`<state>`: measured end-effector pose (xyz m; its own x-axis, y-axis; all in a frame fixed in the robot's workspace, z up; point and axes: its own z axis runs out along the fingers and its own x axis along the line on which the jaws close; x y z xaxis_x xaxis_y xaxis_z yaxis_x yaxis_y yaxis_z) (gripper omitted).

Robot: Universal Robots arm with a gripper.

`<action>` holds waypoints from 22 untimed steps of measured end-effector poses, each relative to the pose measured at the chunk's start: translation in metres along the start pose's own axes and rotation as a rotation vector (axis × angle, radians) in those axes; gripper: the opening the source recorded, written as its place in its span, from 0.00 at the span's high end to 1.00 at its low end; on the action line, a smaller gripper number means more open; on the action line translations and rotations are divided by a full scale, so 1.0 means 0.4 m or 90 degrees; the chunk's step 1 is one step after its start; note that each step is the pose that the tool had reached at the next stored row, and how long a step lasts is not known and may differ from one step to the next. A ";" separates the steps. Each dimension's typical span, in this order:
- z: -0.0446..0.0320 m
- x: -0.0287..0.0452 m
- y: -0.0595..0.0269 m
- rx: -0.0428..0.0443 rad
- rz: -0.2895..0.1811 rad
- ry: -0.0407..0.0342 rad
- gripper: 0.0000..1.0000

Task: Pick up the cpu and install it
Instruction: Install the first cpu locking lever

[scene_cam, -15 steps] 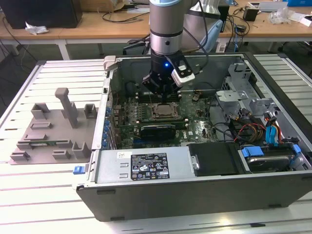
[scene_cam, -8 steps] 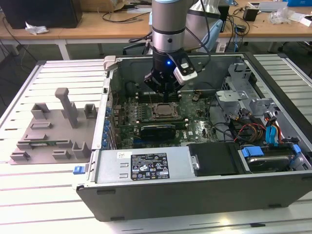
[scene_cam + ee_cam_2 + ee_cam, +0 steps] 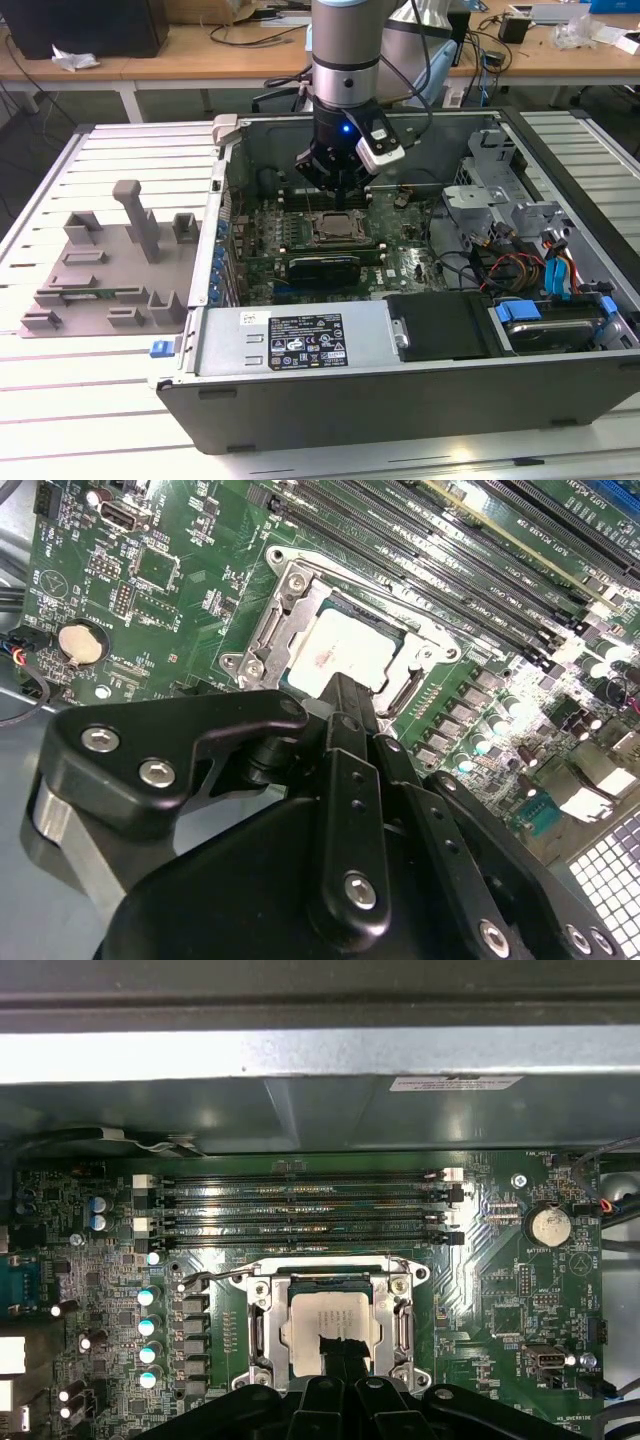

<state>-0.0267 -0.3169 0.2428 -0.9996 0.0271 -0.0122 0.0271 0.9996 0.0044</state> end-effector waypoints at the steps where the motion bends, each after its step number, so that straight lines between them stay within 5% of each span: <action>1: 0.000 0.000 0.000 0.0000 0.000 0.0000 0.89; 8: -0.001 0.028 -0.001 0.0001 0.000 -0.0007 0.89; 13: -0.001 0.089 -0.002 -0.0001 0.000 -0.0053 0.89; 22: -0.008 0.099 -0.002 -0.0002 0.000 -0.0068 0.89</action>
<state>-0.0664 -0.3169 0.2457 -0.9994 0.0274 -0.0228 0.0272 0.9996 0.0048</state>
